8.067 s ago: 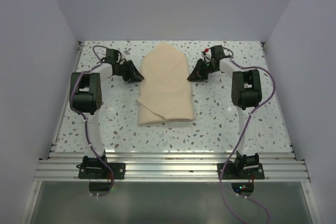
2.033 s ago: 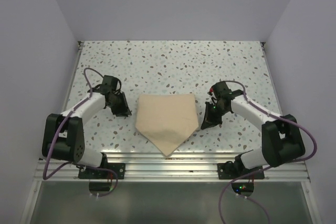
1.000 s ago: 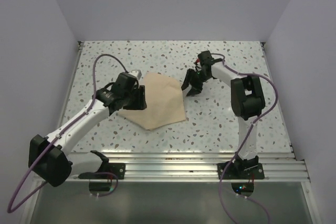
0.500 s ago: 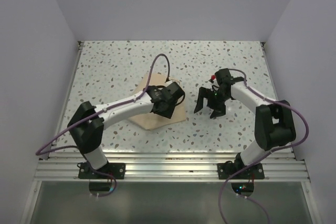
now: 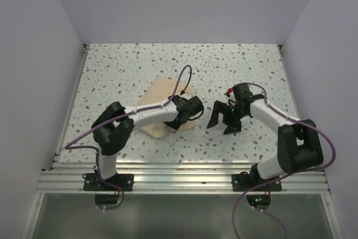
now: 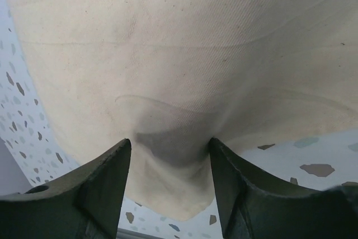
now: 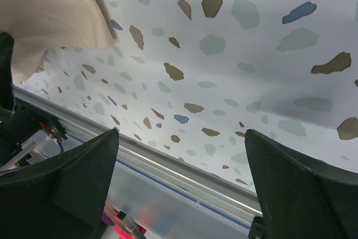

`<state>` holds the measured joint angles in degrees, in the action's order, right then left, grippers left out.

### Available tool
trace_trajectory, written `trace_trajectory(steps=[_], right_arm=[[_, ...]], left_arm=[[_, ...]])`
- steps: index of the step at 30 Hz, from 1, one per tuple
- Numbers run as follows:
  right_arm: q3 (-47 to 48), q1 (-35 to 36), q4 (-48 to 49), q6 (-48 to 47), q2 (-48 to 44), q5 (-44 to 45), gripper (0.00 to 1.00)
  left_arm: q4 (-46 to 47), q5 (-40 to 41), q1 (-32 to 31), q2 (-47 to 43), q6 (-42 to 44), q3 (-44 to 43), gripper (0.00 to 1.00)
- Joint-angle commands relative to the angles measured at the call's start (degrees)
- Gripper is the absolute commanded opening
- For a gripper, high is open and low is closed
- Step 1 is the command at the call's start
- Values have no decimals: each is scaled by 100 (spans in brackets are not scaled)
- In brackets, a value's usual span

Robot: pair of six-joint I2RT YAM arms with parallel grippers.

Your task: Prepare the surgical pack

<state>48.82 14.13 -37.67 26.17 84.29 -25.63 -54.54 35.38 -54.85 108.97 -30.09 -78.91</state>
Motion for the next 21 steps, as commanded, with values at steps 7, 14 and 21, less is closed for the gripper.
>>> trace_trajectory(steps=[7, 14, 21], right_arm=[[-118, 11, 313, 37, -123, -276, 99], [-188, 11, 471, 142, -167, -434, 99], [-382, 11, 1875, 1468, 149, -1278, 98]], left_arm=[[-47, 444, -26, 239, 301, -256, 36], [-21, 277, -17, 388, 512, -510, 22], [-205, 145, -17, 204, 583, -774, 0]])
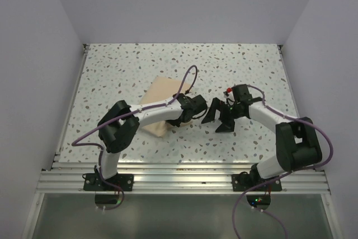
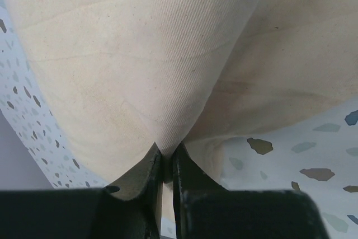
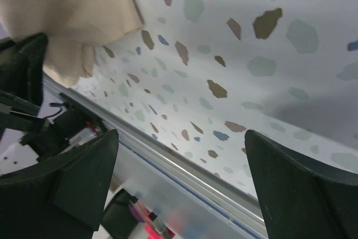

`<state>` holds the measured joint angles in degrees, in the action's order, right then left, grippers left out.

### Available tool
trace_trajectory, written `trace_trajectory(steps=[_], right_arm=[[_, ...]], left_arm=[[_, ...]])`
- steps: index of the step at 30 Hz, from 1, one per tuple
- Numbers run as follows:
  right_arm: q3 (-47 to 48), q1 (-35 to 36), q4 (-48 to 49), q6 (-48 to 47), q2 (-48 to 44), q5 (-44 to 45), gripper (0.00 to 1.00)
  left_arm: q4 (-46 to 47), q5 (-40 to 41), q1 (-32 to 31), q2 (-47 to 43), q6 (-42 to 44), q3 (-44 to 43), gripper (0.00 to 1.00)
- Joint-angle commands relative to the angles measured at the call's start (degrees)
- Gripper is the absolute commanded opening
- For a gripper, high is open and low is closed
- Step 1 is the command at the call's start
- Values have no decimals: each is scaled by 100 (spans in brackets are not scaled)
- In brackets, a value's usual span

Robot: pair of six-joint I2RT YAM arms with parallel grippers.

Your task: Prepare the surgical pack

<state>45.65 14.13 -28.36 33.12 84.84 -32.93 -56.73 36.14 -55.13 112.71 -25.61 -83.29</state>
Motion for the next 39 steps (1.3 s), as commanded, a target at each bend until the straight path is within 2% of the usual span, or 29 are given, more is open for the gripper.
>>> trace_trajectory(steps=[1, 6, 8, 9, 11, 12, 14, 26, 28, 33, 36, 38, 39], right_arm=[[-39, 19, 1260, 940, 207, -583, 98], [199, 107, 1947, 1757, 612, -741, 91], [181, 168, 2553, 2267, 858, -838, 83], [216, 212, 2711, 2399, 946, -899, 68], [321, 379, 3107, 2681, 1244, -944, 54], [322, 441, 3291, 2830, 1333, -952, 37], [383, 651, 3898, 3261, 1569, -952, 24], [1165, 1390, 5120, 4096, 2624, -610, 16], [1236, 1531, 5793, 4489, 2975, -557, 13], [2026, 2102, 6377, 4720, 3723, -74, 5], [2027, 2261, 7412, 5124, 3944, 241, 4], [2114, 2226, 7188, 4959, 3988, 226, 4], [2193, 2200, 6699, 4645, 4005, 60, 4]], left_arm=[[-31, 60, 11, -187, 126, -364, 0], [-102, -1, 47, -196, 258, -460, 0], [-66, -80, 47, -266, 284, -460, 0], [-40, -98, 55, -301, 284, -452, 0], [-5, -221, 55, -424, 302, -452, 0], [65, -300, 55, -477, 337, -452, 0], [74, -327, 73, -565, 354, -487, 0], [153, -573, 73, -803, 635, -645, 0], [285, -678, 73, -864, 706, -671, 0], [575, -1055, 64, -890, 943, -829, 0], [654, -1144, 64, -908, 978, -873, 0], [567, -1127, 64, -873, 987, -874, 0], [540, -1092, 73, -873, 952, -856, 0]])
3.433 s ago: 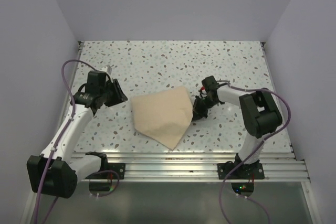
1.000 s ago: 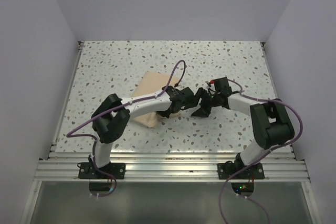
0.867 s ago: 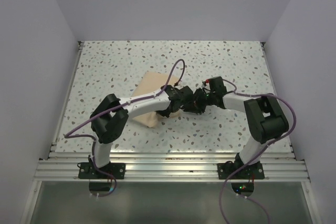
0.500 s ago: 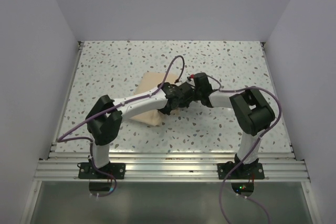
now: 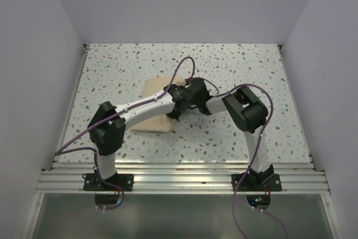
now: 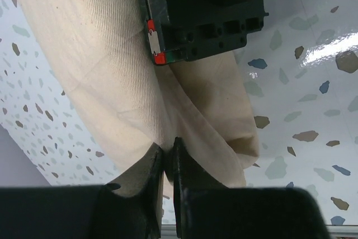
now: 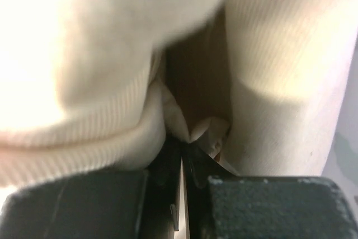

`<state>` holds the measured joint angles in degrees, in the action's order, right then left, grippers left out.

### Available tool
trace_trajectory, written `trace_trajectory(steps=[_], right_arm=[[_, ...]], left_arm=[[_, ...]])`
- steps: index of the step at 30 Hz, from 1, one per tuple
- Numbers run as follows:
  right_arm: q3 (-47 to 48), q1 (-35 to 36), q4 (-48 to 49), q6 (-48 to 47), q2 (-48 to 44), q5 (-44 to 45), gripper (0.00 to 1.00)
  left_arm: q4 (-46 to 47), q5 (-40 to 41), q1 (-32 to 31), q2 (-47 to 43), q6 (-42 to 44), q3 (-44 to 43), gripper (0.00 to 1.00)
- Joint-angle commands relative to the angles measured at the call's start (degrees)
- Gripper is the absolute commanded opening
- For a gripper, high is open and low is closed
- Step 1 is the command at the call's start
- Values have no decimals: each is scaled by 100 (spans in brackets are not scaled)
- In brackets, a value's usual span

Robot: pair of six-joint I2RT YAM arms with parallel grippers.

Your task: Prepare the surgical pack

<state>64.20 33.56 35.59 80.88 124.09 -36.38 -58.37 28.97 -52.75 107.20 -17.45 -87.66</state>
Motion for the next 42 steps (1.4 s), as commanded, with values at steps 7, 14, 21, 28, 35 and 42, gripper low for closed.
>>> trace_trajectory(steps=[7, 14, 21, 28, 35, 42], right_arm=[[-364, -427, -569, -897, -481, 53, 8], [-400, -1079, -2240, -2619, -1290, -423, 8], [-373, -1124, -2067, -2623, -1458, -334, 6], [-322, -1106, -2766, -2691, -1695, -10, 6], [-277, -1185, -3796, -3263, -2029, 289, 13], [-269, -1361, -3779, -3298, -2153, 97, 15]], left_arm=[[1055, -445, -104, -796, -109, 415, 0], [1293, -410, -51, -1201, -162, 706, 0], [1240, -445, -33, -1289, -92, 697, 0], [1065, -436, -33, -1079, -82, 566, 0], [1055, -761, -25, -770, -188, 574, 42], [1188, -1095, 335, -1157, -276, 356, 72]])
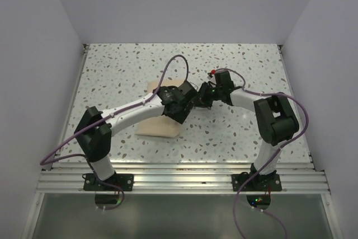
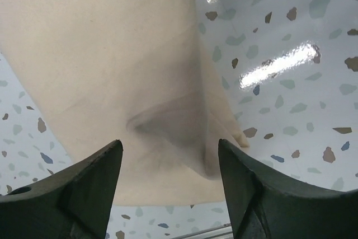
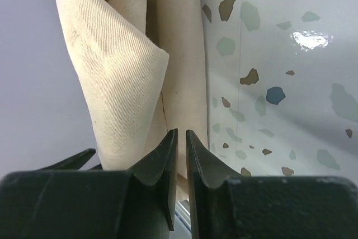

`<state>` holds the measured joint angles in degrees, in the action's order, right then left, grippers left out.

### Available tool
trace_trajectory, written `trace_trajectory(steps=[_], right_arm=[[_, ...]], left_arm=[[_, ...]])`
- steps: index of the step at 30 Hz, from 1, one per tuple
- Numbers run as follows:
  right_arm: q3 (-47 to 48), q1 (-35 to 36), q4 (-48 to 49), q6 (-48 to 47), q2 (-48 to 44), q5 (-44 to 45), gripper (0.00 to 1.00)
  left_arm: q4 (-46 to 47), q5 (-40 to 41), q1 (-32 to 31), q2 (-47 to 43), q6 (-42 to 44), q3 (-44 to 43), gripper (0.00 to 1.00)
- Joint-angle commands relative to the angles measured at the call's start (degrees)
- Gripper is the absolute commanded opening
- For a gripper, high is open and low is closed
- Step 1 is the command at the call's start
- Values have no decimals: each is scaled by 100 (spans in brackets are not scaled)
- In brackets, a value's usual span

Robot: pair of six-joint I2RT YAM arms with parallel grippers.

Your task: Prepare the surgical pack

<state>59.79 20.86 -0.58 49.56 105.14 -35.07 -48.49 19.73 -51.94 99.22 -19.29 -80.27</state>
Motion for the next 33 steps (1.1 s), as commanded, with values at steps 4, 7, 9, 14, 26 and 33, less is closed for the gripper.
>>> trace_trajectory(steps=[4, 7, 9, 14, 26, 33], right_arm=[[419, -135, -250, -228, -117, -176, 15], [446, -179, -232, -228, -117, -184, 16], [455, -197, -206, -210, -73, -219, 16], [498, -197, -171, -175, -20, -308, 15], [630, -179, -56, -17, 76, -334, 15], [718, -162, 14, 54, 199, -439, 14]], left_arm=[[95, -408, 632, -149, -58, -796, 75], [-72, -276, 773, 281, -5, -1227, 76], [-64, -338, 800, 589, 30, -1507, 77], [-12, -645, 861, 959, -101, -1782, 79], [-459, -224, 1028, 1794, -31, -2308, 74], [-346, -215, 1134, 1662, 57, -2116, 61]])
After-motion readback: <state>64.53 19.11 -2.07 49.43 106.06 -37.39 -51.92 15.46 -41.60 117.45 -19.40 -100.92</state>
